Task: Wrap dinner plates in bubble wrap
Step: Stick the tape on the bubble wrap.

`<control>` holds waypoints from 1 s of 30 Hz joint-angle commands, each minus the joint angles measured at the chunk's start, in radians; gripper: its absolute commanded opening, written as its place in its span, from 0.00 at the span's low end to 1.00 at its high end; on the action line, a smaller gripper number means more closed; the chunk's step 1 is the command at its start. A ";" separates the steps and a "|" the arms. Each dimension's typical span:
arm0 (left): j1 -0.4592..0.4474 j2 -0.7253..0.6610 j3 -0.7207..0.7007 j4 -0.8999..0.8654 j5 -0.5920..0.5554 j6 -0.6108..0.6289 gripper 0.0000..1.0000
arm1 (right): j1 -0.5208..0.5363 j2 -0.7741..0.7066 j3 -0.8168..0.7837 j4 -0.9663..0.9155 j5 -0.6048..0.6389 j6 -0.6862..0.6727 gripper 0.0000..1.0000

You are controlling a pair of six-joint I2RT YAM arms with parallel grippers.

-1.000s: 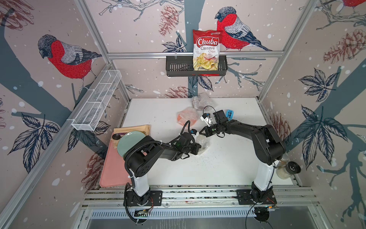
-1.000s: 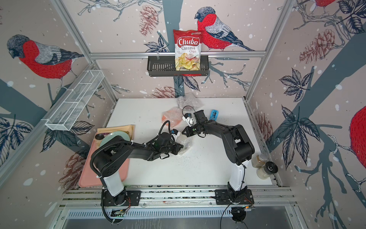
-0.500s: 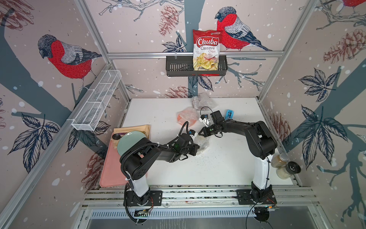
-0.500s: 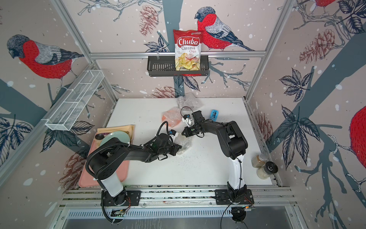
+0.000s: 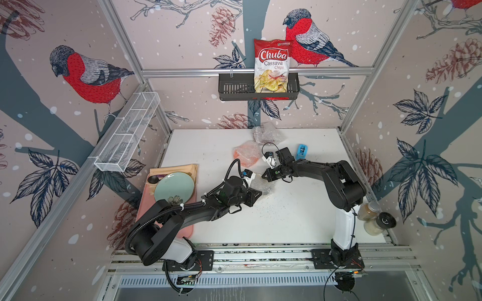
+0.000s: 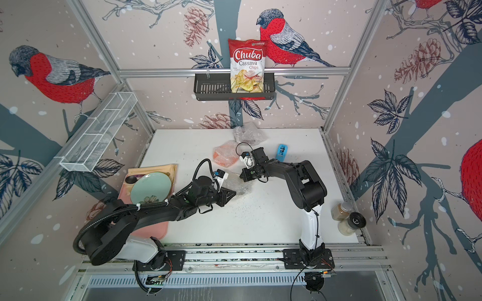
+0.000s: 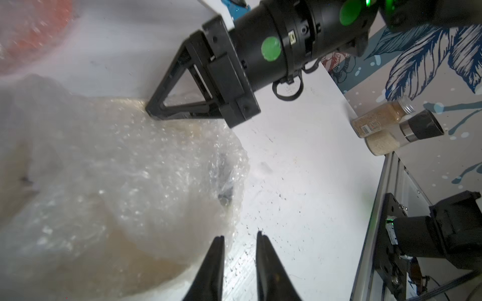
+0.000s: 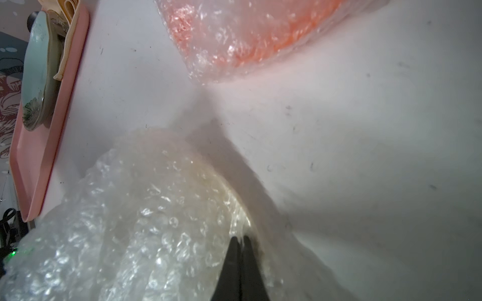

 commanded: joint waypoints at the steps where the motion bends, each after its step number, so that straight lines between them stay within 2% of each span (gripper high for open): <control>1: 0.019 0.065 0.099 -0.090 -0.049 0.020 0.28 | 0.008 -0.006 -0.002 -0.023 0.035 0.018 0.00; 7: 0.017 0.267 0.266 -0.165 -0.038 0.032 0.19 | 0.017 -0.009 0.002 -0.013 0.038 0.029 0.00; 11: 0.017 0.324 0.258 -0.128 -0.023 0.012 0.18 | 0.020 -0.016 0.001 -0.004 0.039 0.041 0.00; 14: 0.015 0.372 0.255 -0.139 -0.006 0.010 0.11 | 0.022 -0.026 -0.008 0.011 0.038 0.055 0.00; 19: 0.009 0.370 0.149 -0.074 0.010 -0.022 0.06 | 0.023 -0.043 -0.002 0.030 0.038 0.078 0.00; 21: 0.008 0.369 0.114 -0.059 0.008 -0.030 0.06 | 0.023 -0.067 -0.004 0.046 0.038 0.091 0.07; 23: 0.009 0.375 0.101 -0.054 0.011 -0.033 0.05 | 0.023 -0.098 0.003 0.046 0.055 0.110 0.20; 25: 0.009 0.379 0.096 -0.046 0.022 -0.035 0.05 | 0.023 -0.138 -0.004 0.042 0.101 0.132 0.35; 30: 0.009 0.376 0.104 -0.026 0.029 -0.046 0.04 | 0.023 -0.250 -0.089 0.014 0.262 0.159 0.54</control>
